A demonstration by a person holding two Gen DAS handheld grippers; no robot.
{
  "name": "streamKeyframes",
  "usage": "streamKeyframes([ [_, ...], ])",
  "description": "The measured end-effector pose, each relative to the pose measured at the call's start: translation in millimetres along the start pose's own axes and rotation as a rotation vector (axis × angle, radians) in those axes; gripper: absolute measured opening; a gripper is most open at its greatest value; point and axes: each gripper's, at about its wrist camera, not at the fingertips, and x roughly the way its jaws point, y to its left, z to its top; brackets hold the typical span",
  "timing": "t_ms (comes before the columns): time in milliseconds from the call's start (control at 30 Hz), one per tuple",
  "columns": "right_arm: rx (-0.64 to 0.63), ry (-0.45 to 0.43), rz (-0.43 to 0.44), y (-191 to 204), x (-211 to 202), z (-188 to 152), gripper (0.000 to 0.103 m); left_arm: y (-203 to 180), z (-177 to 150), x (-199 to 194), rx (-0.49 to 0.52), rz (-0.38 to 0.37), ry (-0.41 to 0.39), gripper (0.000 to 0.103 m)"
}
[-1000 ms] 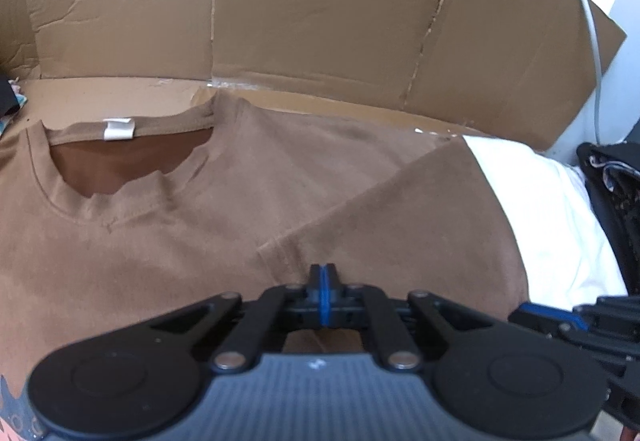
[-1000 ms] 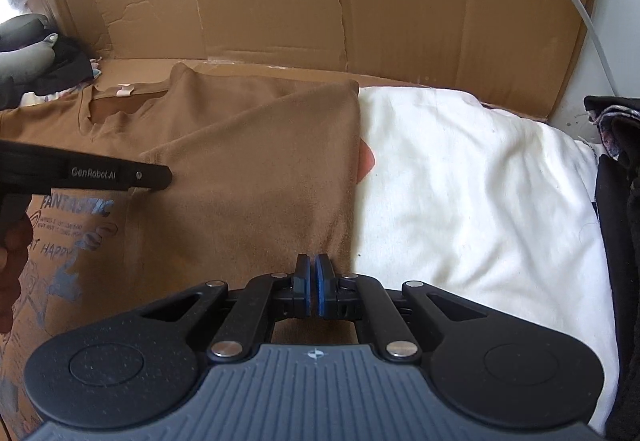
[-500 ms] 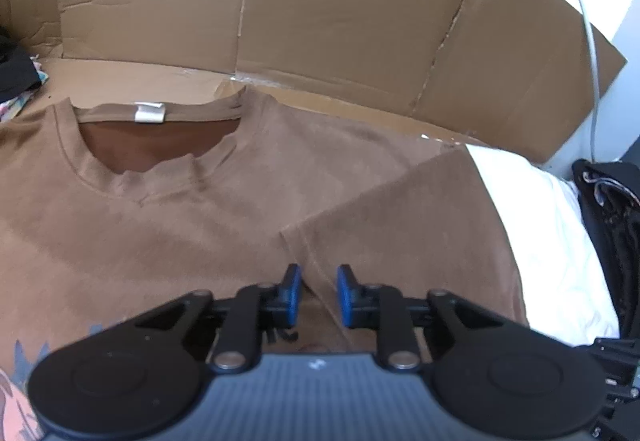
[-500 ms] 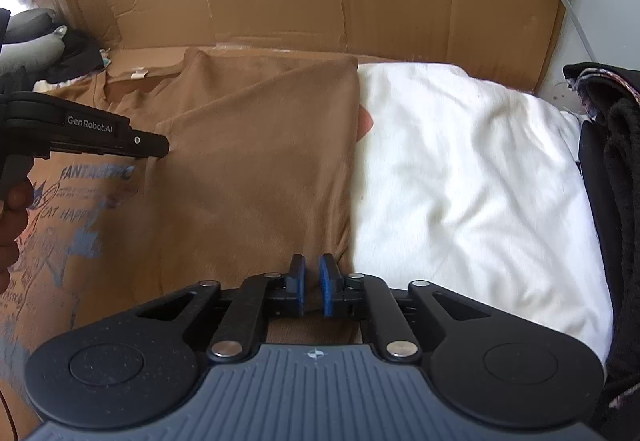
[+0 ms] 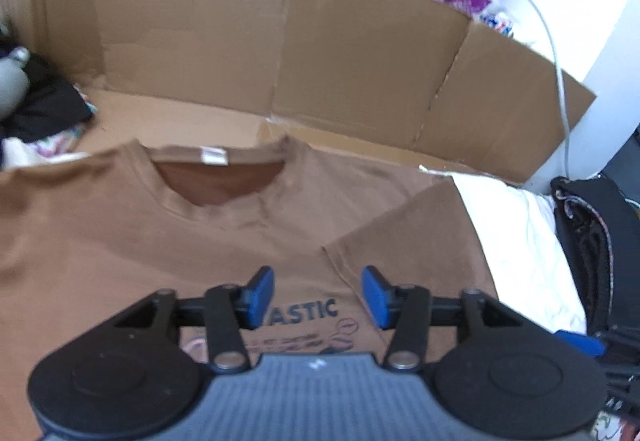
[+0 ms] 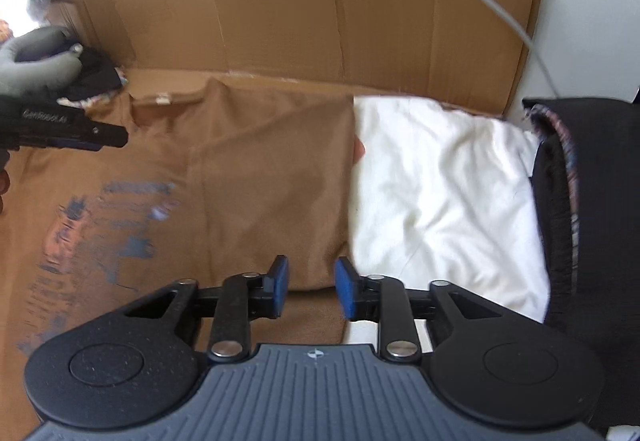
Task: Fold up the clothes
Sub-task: 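Open both tools and lift them back from the brown shirt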
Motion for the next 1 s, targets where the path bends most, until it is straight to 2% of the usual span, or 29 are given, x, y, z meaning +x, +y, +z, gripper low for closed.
streamKeyframes([
  [133,-0.048,-0.007,-0.003,4.9,-32.5,13.2,0.040,11.1,9.0,-38.1,0.011,0.022,-0.020,0.073],
  [267,-0.013,-0.024,-0.020,4.0,-69.0,28.9,0.047,24.3,17.3,-78.0,-0.016,0.041,-0.025,0.076],
  [400,0.050,-0.046,-0.032,2.9,-111.1,47.2,0.066,37.8,24.9,-121.5,-0.027,0.054,-0.029,0.088],
  [567,0.058,-0.057,-0.024,10.2,-165.3,66.3,0.074,56.5,28.8,-180.2,-0.066,0.060,-0.063,0.092],
  [767,0.060,-0.081,-0.015,22.8,-233.8,82.0,0.093,72.2,25.0,-247.8,-0.080,0.115,-0.098,0.100],
  [867,0.059,-0.082,-0.030,30.5,-264.7,87.9,0.095,77.6,22.0,-276.8,-0.073,0.134,-0.089,0.102],
  [1000,0.064,-0.063,-0.040,39.2,-301.6,93.8,0.100,82.6,17.5,-309.1,-0.035,0.176,-0.038,0.102],
])
